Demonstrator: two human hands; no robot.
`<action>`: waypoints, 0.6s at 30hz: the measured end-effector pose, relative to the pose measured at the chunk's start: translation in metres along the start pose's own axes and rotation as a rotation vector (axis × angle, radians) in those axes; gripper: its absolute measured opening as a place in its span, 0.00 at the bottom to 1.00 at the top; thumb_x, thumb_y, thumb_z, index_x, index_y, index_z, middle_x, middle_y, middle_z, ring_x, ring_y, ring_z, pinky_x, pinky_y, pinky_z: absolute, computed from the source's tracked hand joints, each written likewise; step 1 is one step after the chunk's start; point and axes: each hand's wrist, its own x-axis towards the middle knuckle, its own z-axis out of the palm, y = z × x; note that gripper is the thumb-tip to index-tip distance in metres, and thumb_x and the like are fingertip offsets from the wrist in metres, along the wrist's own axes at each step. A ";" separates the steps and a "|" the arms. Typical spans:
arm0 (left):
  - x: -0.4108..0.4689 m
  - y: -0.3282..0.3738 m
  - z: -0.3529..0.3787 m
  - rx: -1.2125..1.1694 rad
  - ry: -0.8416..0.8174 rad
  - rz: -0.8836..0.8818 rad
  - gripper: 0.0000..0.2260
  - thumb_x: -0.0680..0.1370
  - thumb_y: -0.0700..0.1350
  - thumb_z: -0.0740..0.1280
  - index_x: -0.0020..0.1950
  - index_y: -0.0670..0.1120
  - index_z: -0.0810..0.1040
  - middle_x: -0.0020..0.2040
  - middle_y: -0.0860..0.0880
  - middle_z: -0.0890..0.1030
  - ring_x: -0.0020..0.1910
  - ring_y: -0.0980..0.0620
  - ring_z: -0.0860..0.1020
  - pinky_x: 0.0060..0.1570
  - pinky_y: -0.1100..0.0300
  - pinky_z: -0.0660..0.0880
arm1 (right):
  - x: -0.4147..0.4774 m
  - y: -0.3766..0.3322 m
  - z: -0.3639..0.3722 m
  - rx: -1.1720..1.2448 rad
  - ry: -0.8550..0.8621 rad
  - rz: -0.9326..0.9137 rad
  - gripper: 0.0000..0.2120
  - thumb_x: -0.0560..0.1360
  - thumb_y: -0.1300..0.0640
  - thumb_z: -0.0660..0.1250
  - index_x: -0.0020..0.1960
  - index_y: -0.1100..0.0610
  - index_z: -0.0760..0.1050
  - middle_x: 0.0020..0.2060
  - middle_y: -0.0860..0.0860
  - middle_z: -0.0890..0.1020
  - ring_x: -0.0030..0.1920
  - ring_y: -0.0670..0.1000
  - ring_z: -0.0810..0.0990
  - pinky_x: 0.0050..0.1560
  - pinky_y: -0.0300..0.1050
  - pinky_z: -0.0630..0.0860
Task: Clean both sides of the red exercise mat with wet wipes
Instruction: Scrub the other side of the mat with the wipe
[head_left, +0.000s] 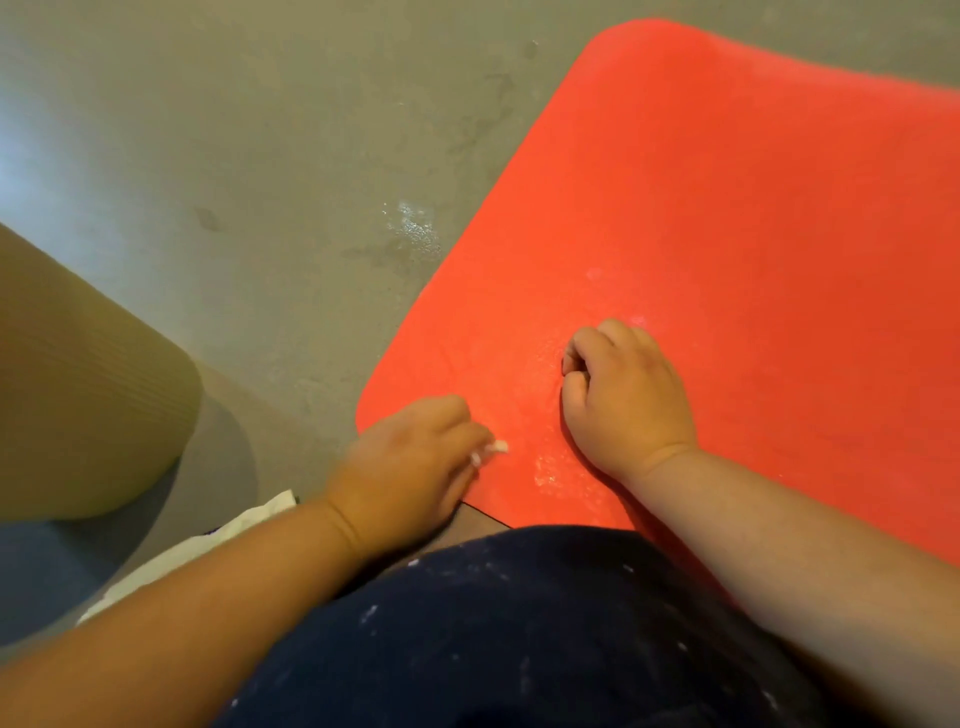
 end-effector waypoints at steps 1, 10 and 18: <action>0.004 -0.013 -0.004 0.042 0.033 -0.066 0.13 0.77 0.48 0.59 0.45 0.44 0.82 0.39 0.46 0.76 0.37 0.46 0.77 0.40 0.59 0.69 | 0.000 0.000 0.000 0.002 -0.003 0.004 0.03 0.69 0.60 0.59 0.40 0.55 0.71 0.39 0.51 0.72 0.42 0.55 0.70 0.41 0.49 0.67; 0.008 0.009 0.002 0.059 -0.045 0.003 0.12 0.76 0.46 0.60 0.44 0.44 0.82 0.37 0.47 0.75 0.35 0.47 0.76 0.37 0.55 0.72 | 0.000 -0.002 -0.001 0.004 -0.021 0.017 0.03 0.70 0.61 0.60 0.40 0.54 0.71 0.40 0.51 0.73 0.44 0.56 0.70 0.43 0.51 0.70; 0.017 0.009 -0.013 0.007 -0.109 -0.098 0.07 0.75 0.49 0.65 0.47 0.52 0.83 0.40 0.54 0.77 0.40 0.54 0.79 0.30 0.69 0.67 | 0.000 -0.003 -0.002 0.000 -0.015 0.020 0.02 0.69 0.61 0.61 0.40 0.55 0.71 0.40 0.52 0.73 0.43 0.56 0.71 0.42 0.50 0.68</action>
